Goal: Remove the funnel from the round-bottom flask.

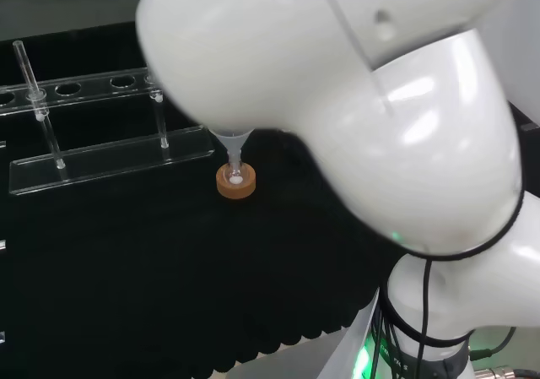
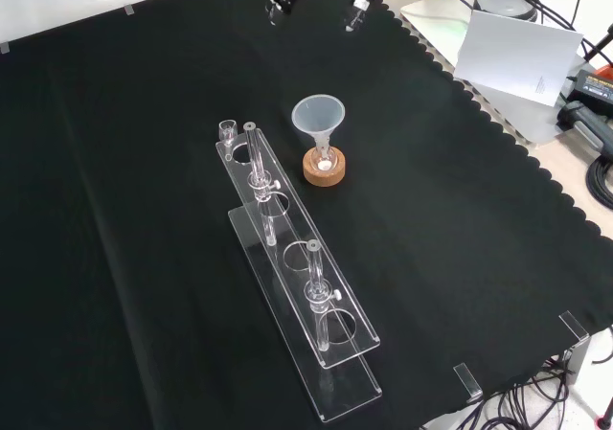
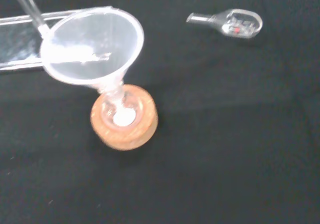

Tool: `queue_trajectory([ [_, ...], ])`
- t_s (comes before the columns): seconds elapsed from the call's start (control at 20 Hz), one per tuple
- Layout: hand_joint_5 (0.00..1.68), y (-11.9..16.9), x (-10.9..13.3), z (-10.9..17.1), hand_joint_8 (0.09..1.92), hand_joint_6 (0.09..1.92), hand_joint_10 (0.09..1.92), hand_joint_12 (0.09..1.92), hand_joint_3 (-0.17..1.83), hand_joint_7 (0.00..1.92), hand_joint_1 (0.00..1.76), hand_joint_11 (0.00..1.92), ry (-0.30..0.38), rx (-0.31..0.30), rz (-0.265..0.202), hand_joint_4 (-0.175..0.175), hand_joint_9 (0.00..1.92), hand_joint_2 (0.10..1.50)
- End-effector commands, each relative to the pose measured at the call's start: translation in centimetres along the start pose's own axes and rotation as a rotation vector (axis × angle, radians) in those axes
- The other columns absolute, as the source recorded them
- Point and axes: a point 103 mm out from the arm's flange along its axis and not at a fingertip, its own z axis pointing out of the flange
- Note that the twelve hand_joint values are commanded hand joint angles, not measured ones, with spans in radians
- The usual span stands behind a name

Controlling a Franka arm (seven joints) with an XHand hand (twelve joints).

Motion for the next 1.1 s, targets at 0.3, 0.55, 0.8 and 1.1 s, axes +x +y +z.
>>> queue_trajectory([
  [0.3, 0.08, -1.1, 4.1, 2.5, 0.26, 0.09, 0.87, 1.46, 0.16, 0.00, 0.49, 0.31, -0.020, 0.089, -0.046, -0.077, 0.04, 0.75],
  [0.55, 0.02, 0.0, 6.3, 3.0, 0.09, 0.09, 0.86, 1.47, 0.13, 0.00, 0.51, 0.31, -0.063, 0.079, -0.076, -0.087, 0.00, 0.74],
  [0.8, 0.00, 1.4, 7.2, 4.1, 0.09, 0.09, 0.79, 1.47, 0.11, 0.00, 0.54, 0.30, -0.109, 0.072, -0.099, -0.091, 0.00, 0.73],
  [1.1, 0.00, 3.4, 6.9, 5.8, 0.09, 0.09, 0.81, 1.48, 0.10, 0.00, 0.60, 0.30, -0.143, 0.097, -0.091, -0.096, 0.00, 0.72],
])
